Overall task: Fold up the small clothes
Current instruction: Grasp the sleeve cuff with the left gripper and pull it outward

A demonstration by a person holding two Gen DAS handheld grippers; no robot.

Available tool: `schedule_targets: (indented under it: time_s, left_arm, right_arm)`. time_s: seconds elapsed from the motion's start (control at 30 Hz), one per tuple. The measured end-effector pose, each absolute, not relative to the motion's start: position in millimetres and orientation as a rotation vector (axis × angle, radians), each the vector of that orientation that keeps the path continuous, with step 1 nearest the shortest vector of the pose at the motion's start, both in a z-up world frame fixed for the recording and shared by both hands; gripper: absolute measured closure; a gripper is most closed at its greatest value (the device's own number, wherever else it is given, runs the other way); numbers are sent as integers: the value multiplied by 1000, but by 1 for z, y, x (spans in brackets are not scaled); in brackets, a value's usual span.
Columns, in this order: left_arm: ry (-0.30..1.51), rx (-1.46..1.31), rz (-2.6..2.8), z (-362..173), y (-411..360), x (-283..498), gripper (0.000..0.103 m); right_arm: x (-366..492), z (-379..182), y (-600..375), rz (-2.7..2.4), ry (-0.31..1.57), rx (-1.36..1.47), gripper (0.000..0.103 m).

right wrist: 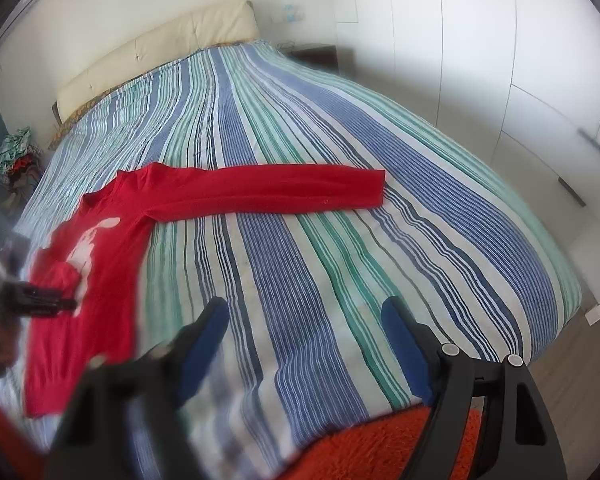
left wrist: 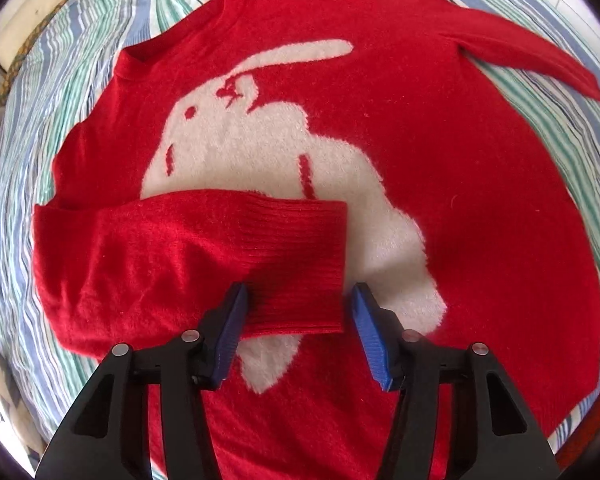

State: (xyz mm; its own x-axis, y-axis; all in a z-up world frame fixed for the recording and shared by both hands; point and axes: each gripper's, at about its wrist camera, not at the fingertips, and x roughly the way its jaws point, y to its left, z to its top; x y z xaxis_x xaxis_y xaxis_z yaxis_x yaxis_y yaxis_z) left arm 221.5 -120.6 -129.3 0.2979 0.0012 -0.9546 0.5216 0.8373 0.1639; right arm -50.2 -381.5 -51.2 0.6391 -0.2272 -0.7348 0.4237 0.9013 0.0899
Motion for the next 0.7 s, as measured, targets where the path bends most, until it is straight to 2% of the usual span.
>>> schedule_targets:
  time_s: [0.03,0.07,0.1,0.13,0.27,0.43,0.57,0.7]
  left_arm:
    - [1222,508,-364,-130,-122,220,55]
    - [1215,524,-359,-131,-124,219,73]
    - [1206,543,-339,-129,-124,217,88]
    - [1202,534,-316,-123,-121,218,95]
    - [1165,170,-305,-60,-54,225,96]
    - [1027,-205,-98,16,115,225,96]
    - [996,-325,176,23,241,222,96]
    - [1020,-376,345,-2,307,207,96]
  right_arm:
    - [-50,-51,-381,-377,796,264,25]
    - [-50,-52,-381,-379,797,262,25]
    - [-49,-51,-381,-382,797,260,25]
    - [-49,-51,-380,-384,797,257,25]
    - [-52,-50,-381,-388,791,263,25]
    - [-57,-48,-387,-396,773,290,25]
    - [-56,-49,-390,-407,774,315,25]
    - [-53,-49,-385,-413,787,289,25]
